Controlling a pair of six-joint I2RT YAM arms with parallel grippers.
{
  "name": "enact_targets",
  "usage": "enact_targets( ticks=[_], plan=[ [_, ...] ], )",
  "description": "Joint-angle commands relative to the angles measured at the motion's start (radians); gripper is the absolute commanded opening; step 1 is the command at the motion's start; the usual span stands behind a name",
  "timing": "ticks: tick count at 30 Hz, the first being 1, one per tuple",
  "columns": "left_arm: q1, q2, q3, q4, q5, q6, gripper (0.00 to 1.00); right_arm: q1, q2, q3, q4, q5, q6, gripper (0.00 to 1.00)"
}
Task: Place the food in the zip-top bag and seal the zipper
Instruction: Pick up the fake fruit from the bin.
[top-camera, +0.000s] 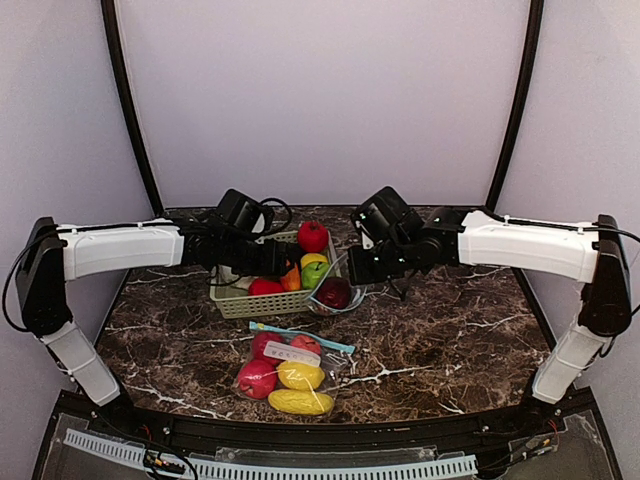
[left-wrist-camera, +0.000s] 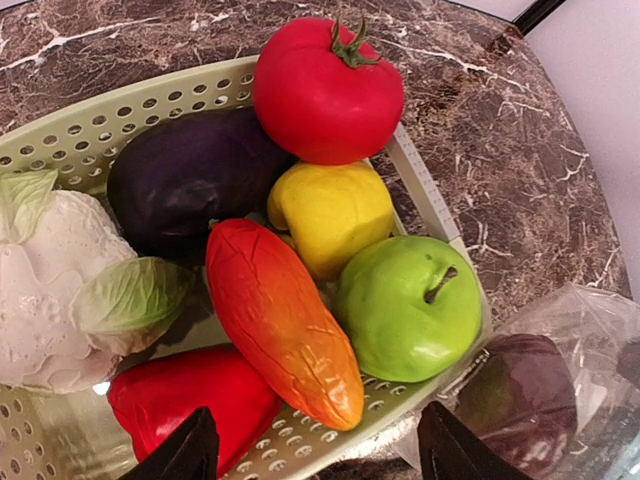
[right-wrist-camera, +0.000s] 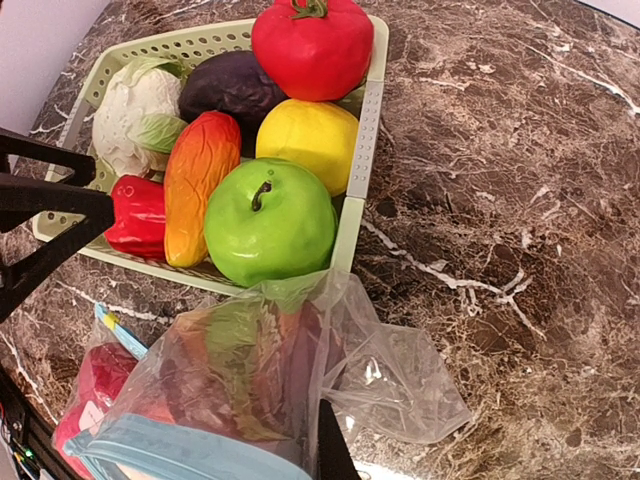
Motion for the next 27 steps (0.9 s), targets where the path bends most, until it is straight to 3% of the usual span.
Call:
enact_targets(
  ticks=[1, 4, 10, 18, 22, 27],
  plan=[
    [0.01, 0.057, 0.035, 0.038, -0.006, -0.013, 0.66, -0.005, 0.016, 0.021, 0.019, -0.006, 0.004, 0.0],
    [0.018, 0.11, 0.059, 0.017, -0.012, -0.016, 0.62, -0.004, 0.016, 0.022, 0.019, -0.007, 0.004, 0.0],
    [0.026, 0.167, 0.069, 0.029, 0.005, -0.029, 0.62, -0.005, 0.018, 0.025, 0.022, -0.008, -0.003, 0.0],
    [0.035, 0.224, 0.085, 0.049, 0.032, -0.031, 0.68, -0.004, 0.025, 0.033, 0.021, -0.012, -0.007, 0.0],
    [0.037, 0.237, 0.085, 0.048, 0.033, -0.031, 0.63, -0.005, 0.024, 0.032, 0.022, -0.01, -0.008, 0.0],
    [0.037, 0.239, 0.088, 0.04, 0.03, -0.025, 0.51, -0.005, 0.024, 0.033, 0.021, -0.01, -0.008, 0.0]
  ],
)
